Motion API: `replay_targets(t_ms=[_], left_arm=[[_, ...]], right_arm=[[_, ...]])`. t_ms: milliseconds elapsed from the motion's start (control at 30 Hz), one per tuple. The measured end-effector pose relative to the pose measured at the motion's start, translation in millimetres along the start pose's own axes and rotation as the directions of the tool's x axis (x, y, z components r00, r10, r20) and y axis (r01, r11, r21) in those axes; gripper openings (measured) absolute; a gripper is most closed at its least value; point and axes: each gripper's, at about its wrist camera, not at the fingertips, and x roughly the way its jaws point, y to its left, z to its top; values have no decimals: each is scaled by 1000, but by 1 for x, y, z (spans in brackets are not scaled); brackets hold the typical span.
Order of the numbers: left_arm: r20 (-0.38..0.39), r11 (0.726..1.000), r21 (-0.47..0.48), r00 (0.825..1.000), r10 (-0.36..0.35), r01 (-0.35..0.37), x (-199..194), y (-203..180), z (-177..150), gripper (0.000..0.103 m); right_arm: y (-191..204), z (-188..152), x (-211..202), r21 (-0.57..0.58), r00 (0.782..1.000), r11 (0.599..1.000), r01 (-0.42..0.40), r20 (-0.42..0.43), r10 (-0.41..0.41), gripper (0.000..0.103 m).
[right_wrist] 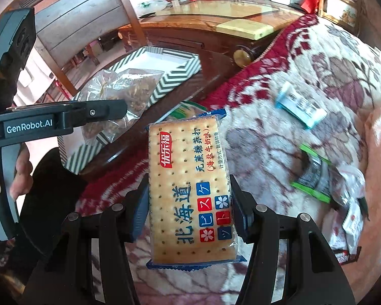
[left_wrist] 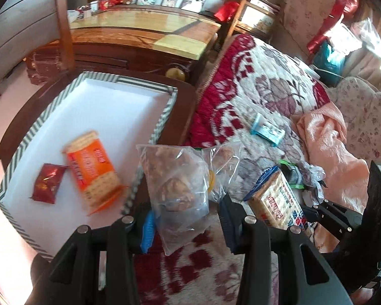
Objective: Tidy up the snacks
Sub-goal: 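Carry both items to the white tray and open both grippers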
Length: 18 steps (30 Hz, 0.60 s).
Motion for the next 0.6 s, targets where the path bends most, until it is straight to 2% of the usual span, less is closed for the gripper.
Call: replay_targets(t_ms=[600], left_arm=[[11,984,-153,996,89,-86,-7,88,-3,46]], right_arm=[[74,67,43,-118,997,990,-75,-35,71,56]])
